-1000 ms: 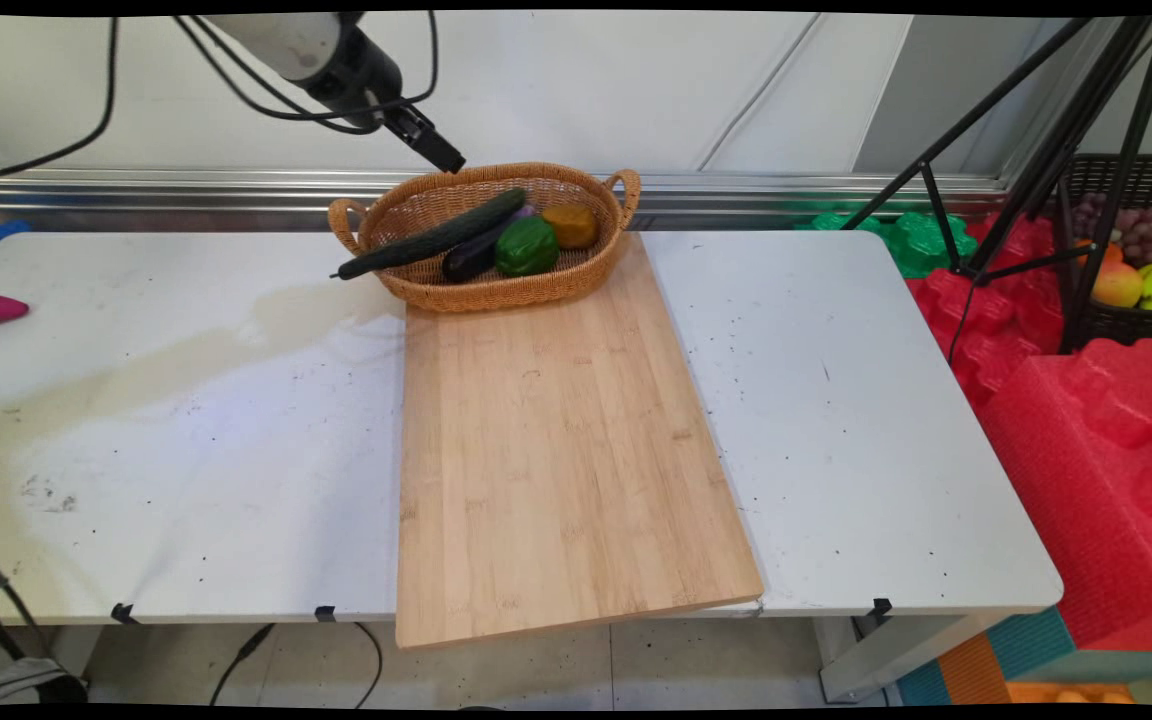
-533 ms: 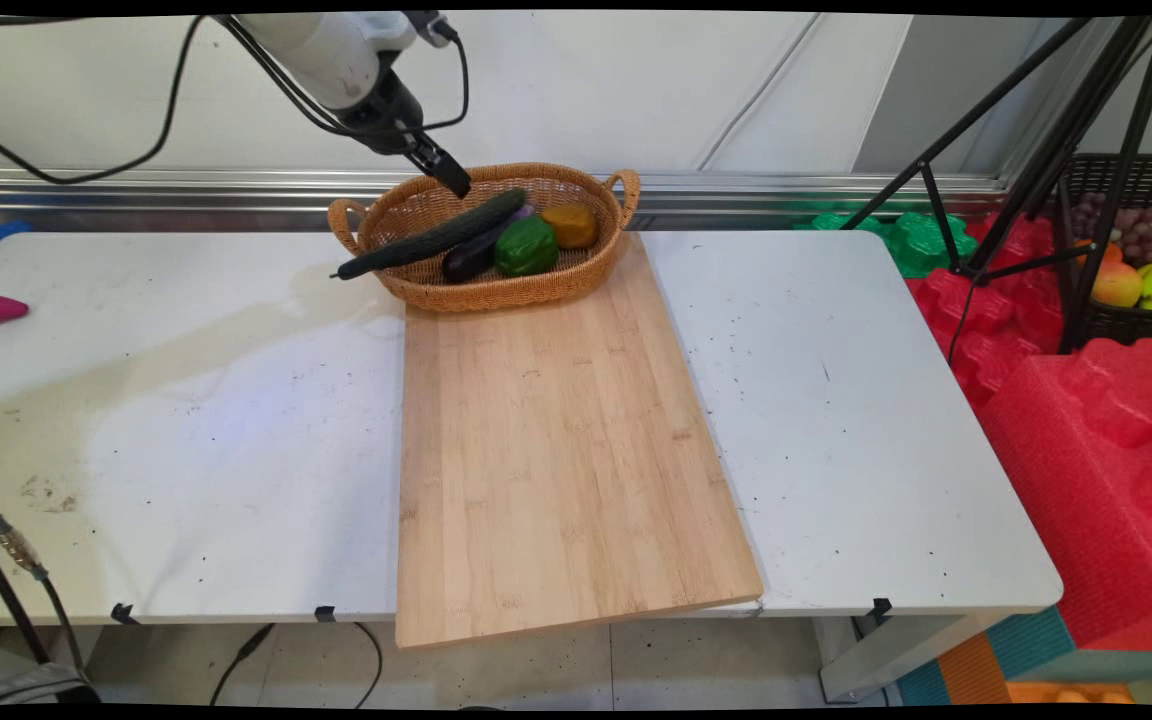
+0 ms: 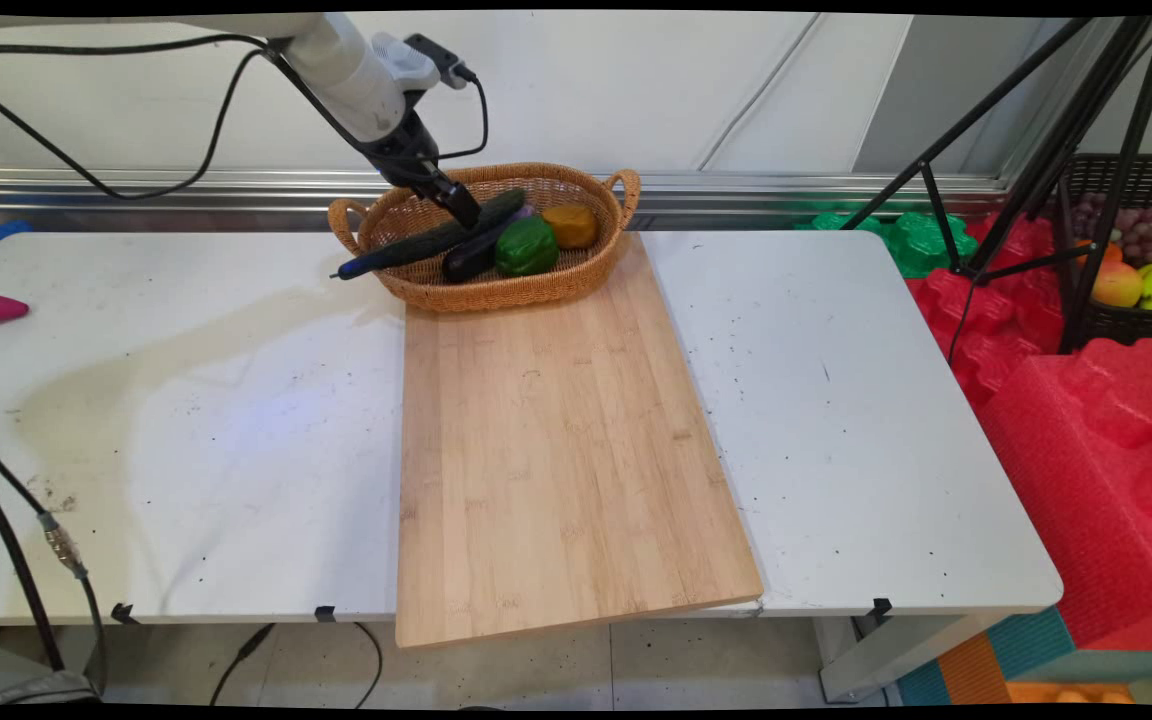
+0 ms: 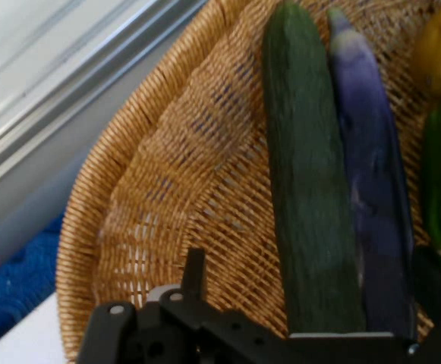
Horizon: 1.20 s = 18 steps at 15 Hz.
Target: Pick up the cucumber from the vegetable basket, then place the picked object on the cutting board
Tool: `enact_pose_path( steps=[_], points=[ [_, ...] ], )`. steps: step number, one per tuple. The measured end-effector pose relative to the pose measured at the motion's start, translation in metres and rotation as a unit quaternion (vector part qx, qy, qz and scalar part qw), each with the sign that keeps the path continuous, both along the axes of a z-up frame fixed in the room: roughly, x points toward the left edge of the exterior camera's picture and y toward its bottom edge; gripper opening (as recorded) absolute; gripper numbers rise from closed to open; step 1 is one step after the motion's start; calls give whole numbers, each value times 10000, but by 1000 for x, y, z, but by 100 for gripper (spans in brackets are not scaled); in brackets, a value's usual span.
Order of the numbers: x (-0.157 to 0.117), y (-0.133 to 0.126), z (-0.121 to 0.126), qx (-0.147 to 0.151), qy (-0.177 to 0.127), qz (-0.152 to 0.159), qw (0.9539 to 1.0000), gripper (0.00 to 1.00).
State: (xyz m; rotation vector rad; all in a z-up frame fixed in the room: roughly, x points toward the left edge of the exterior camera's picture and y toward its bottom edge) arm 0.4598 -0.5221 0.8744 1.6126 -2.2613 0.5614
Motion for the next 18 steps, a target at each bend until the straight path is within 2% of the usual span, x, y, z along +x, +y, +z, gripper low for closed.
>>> enact_pose_path(
  steps=[10, 11, 18],
  points=[
    [1, -13, -25, 213, 229, 345, 9989, 100],
    [1, -13, -26, 220, 259, 378, 9987, 0],
    [-2, -12, -25, 118, 444, 582, 9972, 0]
  ],
)
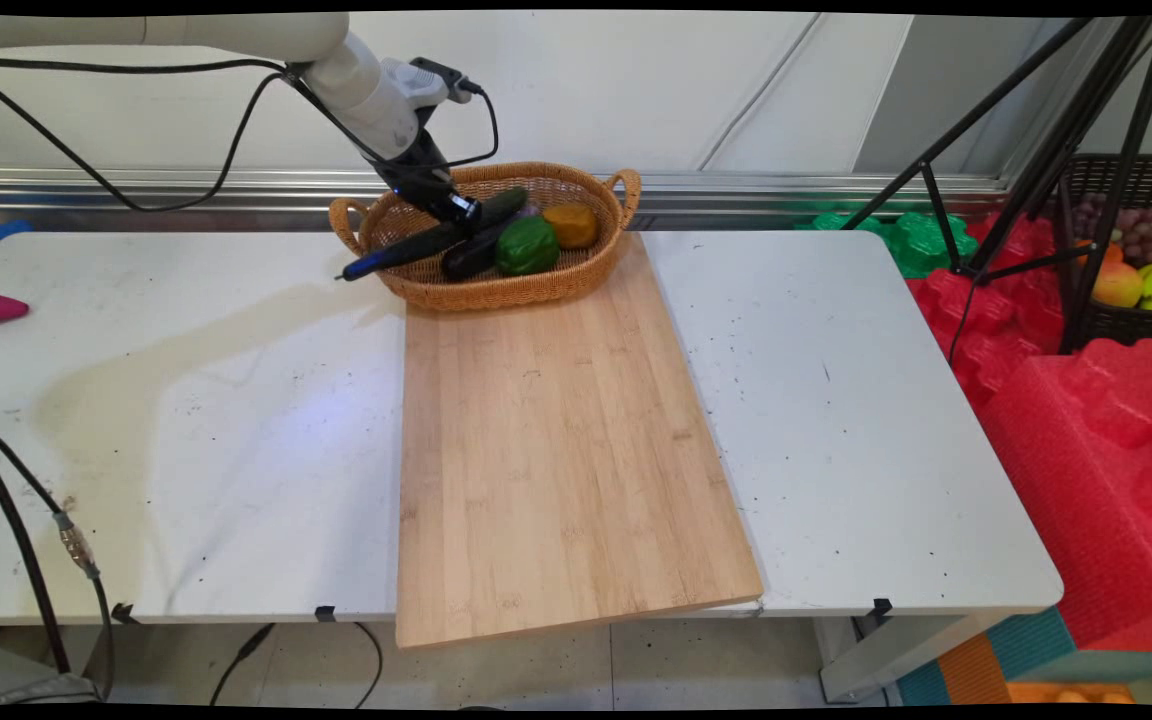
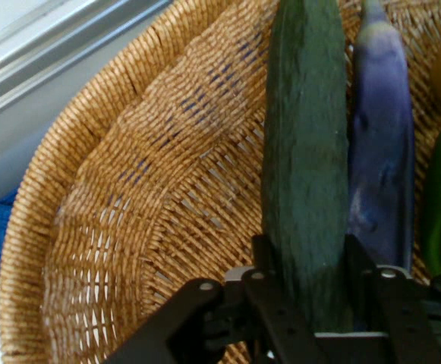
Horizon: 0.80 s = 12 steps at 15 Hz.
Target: Place the picked object on the cutting board
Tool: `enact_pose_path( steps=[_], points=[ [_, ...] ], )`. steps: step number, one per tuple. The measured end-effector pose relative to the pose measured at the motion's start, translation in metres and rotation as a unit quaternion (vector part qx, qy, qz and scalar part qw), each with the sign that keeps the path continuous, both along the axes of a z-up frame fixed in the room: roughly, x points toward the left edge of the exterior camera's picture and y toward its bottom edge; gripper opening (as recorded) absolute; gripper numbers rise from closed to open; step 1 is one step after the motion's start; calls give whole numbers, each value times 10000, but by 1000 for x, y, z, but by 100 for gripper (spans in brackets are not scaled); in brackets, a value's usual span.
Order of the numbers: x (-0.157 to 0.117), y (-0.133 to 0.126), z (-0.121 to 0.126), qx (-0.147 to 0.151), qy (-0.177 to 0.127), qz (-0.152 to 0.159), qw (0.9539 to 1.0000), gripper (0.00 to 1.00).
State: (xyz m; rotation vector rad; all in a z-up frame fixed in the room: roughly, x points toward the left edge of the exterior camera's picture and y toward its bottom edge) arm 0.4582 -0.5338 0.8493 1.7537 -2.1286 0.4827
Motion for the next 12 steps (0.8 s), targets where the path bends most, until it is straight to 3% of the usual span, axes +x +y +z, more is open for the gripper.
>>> enact_pose_path(
  steps=[5, 12],
  points=[
    [-2, 8, 17, -205, -65, 100, 9997, 0],
    [-25, 42, 81, -841, -329, -59, 9959, 0]
  ],
)
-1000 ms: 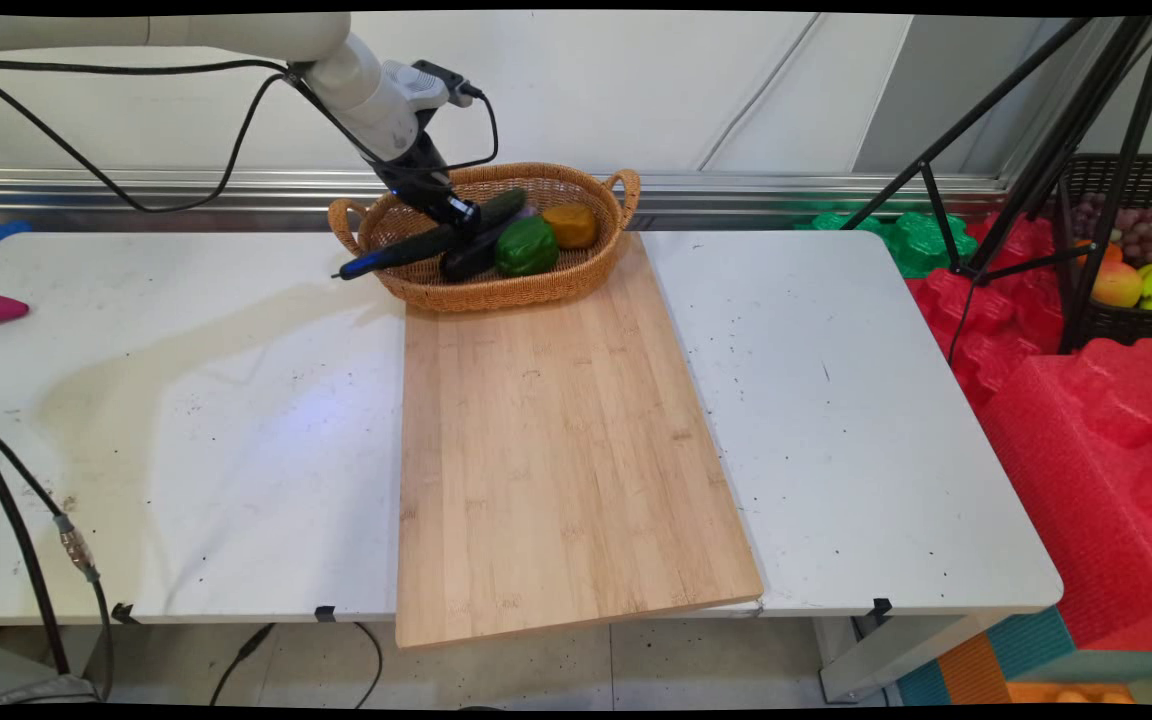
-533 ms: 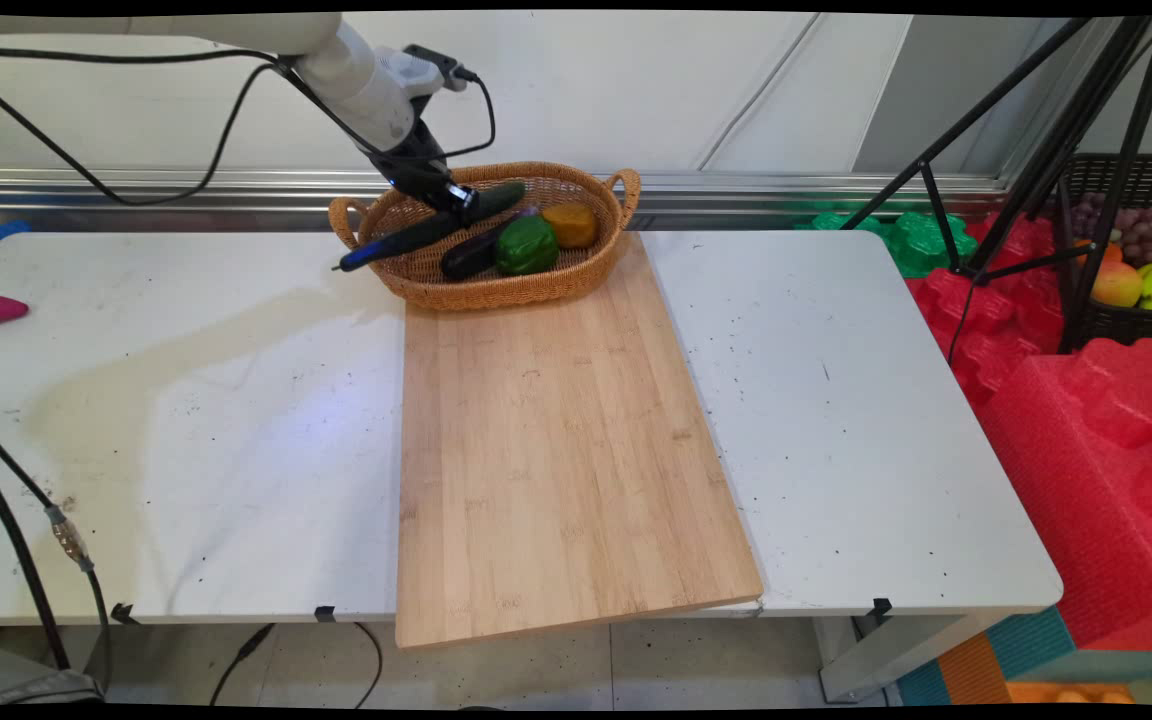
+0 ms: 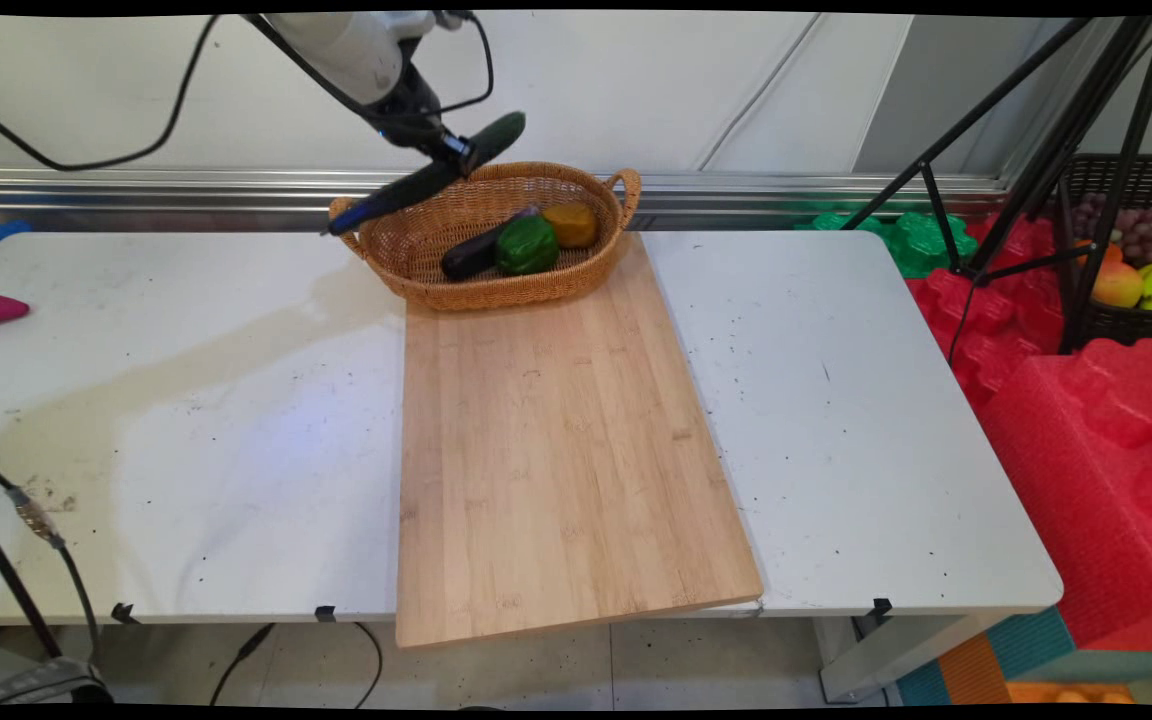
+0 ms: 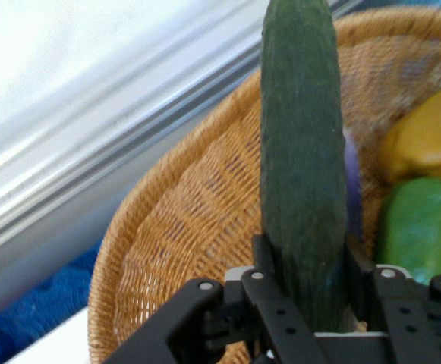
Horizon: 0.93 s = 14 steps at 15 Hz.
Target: Place the picked object on the cutting board
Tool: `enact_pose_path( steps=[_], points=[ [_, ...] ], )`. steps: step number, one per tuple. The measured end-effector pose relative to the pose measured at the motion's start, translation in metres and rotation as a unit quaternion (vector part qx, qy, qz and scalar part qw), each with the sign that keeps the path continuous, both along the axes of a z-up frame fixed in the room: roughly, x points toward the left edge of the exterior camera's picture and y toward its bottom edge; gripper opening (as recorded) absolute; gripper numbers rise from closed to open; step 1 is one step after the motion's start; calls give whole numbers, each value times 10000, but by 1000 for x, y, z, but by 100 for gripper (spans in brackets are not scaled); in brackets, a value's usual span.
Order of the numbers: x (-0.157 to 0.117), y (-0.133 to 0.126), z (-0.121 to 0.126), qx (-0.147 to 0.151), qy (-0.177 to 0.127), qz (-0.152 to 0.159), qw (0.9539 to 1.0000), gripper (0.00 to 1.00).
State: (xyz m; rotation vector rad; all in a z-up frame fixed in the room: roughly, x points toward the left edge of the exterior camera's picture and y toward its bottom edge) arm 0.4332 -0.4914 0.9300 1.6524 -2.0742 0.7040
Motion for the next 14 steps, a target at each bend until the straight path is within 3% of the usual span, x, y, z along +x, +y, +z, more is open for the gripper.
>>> enact_pose_path(
  steps=[3, 7, 14],
  points=[
    [-22, 25, 26, -239, -20, -228, 9995, 0],
    [-54, 59, 42, -335, 91, -578, 9977, 0],
    [-110, 111, 39, -179, 437, -1014, 9937, 0]
  ],
)
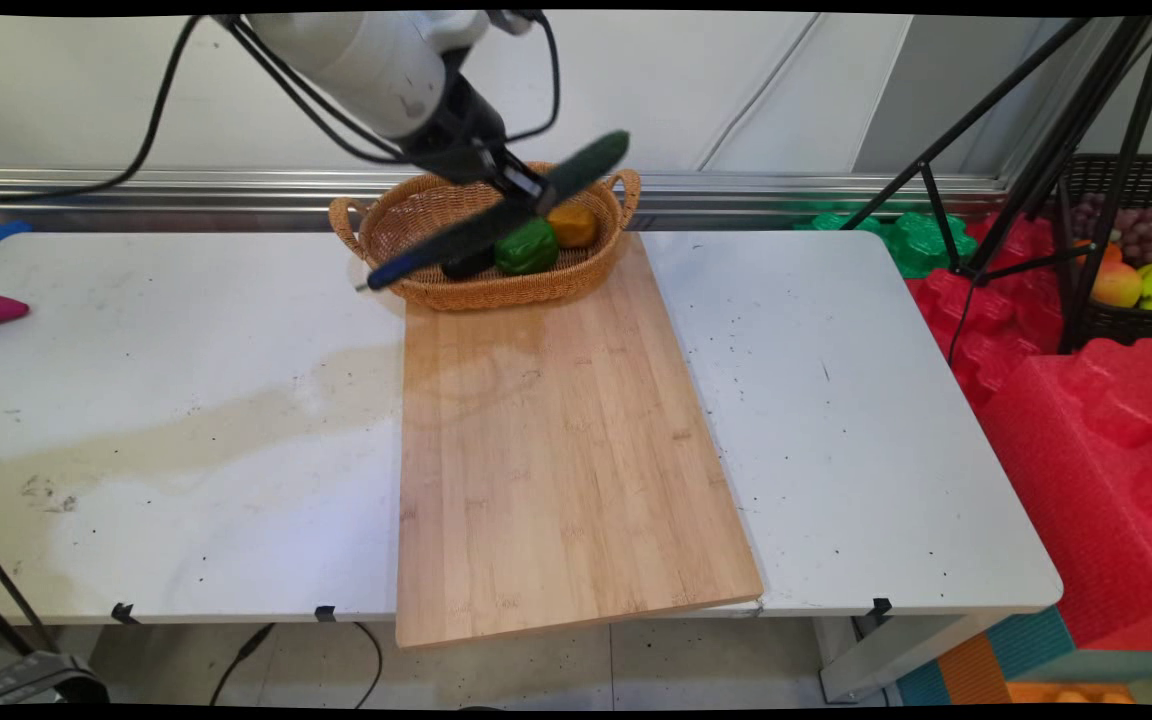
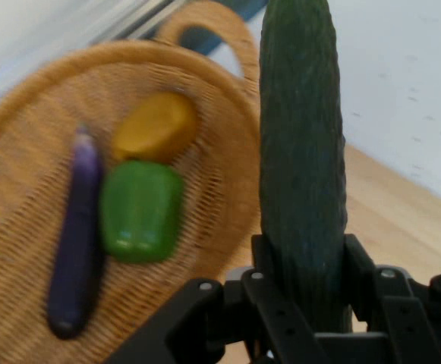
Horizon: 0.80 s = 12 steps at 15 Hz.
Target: Place the picked object on the cutting board
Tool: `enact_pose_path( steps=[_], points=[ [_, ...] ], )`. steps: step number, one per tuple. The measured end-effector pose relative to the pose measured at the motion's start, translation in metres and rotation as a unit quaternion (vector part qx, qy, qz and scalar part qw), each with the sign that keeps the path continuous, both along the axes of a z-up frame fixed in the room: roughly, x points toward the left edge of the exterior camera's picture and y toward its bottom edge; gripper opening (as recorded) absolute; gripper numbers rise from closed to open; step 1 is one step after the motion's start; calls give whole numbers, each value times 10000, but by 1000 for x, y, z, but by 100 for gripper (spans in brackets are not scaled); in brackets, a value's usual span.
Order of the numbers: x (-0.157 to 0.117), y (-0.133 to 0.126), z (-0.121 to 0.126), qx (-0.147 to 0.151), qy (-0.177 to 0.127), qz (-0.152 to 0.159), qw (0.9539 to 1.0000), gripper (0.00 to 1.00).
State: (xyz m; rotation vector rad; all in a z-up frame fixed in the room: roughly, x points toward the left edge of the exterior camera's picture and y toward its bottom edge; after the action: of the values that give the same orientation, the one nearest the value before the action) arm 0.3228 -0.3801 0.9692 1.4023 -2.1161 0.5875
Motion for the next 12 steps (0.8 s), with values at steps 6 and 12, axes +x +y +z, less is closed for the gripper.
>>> enact_pose_path(
  steps=[6, 12],
  points=[
    [-48, 34, -26, 354, 237, -161, 9990, 0],
    [-82, 52, -61, 643, 314, -289, 9970, 0]
  ],
)
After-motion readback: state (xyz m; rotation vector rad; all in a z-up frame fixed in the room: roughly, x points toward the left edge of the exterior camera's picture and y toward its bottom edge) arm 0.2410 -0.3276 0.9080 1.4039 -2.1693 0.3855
